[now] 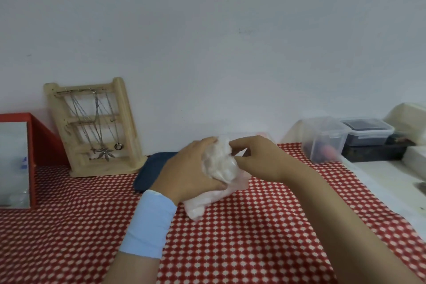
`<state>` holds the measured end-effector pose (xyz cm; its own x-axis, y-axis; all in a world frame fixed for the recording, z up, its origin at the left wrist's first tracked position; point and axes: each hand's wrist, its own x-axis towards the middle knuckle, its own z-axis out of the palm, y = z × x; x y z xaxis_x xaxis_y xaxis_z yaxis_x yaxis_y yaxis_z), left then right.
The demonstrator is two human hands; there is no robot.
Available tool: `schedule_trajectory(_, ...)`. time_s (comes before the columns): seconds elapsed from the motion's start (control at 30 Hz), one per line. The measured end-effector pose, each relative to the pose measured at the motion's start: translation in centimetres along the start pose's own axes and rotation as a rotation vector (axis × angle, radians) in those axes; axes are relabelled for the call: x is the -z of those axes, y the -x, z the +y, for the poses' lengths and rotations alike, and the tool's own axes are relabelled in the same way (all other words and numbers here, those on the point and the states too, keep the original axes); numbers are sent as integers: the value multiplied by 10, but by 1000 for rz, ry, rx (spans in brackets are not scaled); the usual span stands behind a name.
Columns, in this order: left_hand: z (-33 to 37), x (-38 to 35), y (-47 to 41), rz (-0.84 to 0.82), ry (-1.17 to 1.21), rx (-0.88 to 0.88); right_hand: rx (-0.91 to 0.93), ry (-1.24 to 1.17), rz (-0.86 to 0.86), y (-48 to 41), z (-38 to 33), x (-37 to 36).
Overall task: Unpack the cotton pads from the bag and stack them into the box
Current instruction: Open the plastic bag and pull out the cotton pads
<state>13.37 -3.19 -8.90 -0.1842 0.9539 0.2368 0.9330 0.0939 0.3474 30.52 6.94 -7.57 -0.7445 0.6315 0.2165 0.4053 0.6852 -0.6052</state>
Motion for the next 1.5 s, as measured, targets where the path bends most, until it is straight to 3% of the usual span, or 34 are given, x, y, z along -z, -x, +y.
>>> schedule_trajectory(0.1, -3, 5, -3, 117, -169, -50, -76, -136, 6, -1, -1, -2)
schedule_trajectory(0.27, -9, -16, 2, -95, -177, -96, -194, -89, 23, -5, -3, -32)
schedule_trajectory(0.4, -7, -14, 4, -150, -98, -107, -208, -62, 102, -5, -3, -39)
schedule_trajectory(0.5, -8, -3, 2, -56, -314, -139, -185, -130, 93, -1, 1, -21)
schedule_trajectory(0.6, -12, 10, 7, 12, -458, -45, -174, 4, 46, 4, 4, 1)
schedule_trajectory(0.67, -15, 10, 11, -83, -399, 7, -165, 146, -47, 7, 3, 3)
schedule_trajectory(0.77, -13, 2, 14, -282, -285, 71, -241, 392, -333, 11, 4, -6)
schedule_trajectory(0.83, -9, 7, 16, -336, -230, 87, -282, 428, -456, 16, -1, -2)
schedule_trajectory(0.9, -4, 20, 18, -328, -87, 126, -248, 357, -383, 19, -11, 11)
schedule_trajectory(0.97, -6, 26, 18, -271, 49, 152, -177, 289, -178, 17, -20, 16)
schedule_trajectory(1.03, -10, 25, 18, -231, 33, 152, -123, 241, -66, 14, -25, 4)
schedule_trajectory(1.23, -17, 19, 16, -91, 41, 140, -46, -4, -221, 6, -21, -41)
schedule_trajectory(1.33, -18, 19, 16, -10, -89, 154, -71, 66, -282, 6, -21, -51)
schedule_trajectory(1.5, -16, 18, 15, -132, 53, 156, -104, 144, -200, 3, -26, -76)
